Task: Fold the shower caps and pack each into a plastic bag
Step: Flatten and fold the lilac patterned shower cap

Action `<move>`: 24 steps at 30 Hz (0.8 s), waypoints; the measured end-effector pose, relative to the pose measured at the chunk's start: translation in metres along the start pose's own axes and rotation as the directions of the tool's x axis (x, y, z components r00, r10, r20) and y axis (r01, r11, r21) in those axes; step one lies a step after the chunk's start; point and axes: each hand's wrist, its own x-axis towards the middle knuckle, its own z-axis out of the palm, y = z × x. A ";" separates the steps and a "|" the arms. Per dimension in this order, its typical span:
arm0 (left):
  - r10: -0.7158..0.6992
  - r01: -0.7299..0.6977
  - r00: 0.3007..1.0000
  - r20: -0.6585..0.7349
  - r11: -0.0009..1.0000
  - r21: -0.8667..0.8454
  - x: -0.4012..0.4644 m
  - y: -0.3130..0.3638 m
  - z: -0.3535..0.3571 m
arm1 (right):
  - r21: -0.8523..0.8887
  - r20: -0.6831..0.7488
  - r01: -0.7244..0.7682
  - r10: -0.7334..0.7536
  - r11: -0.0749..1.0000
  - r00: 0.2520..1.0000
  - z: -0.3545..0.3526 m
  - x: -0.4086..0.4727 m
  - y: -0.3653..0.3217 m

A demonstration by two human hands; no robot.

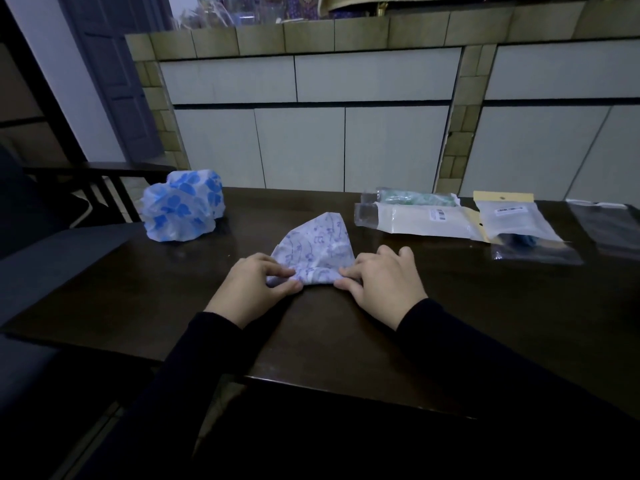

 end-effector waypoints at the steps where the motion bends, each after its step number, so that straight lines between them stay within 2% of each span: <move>1: 0.006 -0.006 1.000 -0.003 1.000 0.005 -0.001 0.000 0.001 | 0.004 -0.013 0.006 -0.006 1.000 1.000 0.001 0.000 0.000; 5: 0.040 -0.039 0.996 -0.075 0.999 0.014 -0.003 -0.001 0.005 | 0.066 -0.031 -0.017 0.020 0.998 0.999 0.001 0.005 0.003; 10: 0.065 -0.066 0.990 -0.127 0.998 -0.005 -0.001 0.004 0.005 | 0.348 0.064 -0.147 0.133 0.926 0.989 0.004 0.014 0.012; 12: 0.056 -0.059 0.989 -0.135 0.998 -0.019 0.001 0.006 0.006 | 0.392 0.072 -0.181 0.166 0.902 0.983 0.007 0.018 0.013; 18: 0.003 -0.002 0.996 -0.085 1.000 0.018 0.010 0.007 0.006 | 0.415 0.040 -0.216 0.220 0.884 0.975 0.013 0.026 0.012; 21: -0.042 0.044 0.997 -0.067 0.998 0.036 0.016 0.009 0.006 | 0.333 0.039 -0.258 0.260 0.907 0.965 0.014 0.031 0.007; 24: -0.042 0.046 0.997 -0.057 0.997 0.056 0.017 0.009 0.009 | 0.189 -0.041 -0.234 0.245 0.954 0.969 0.016 0.031 0.002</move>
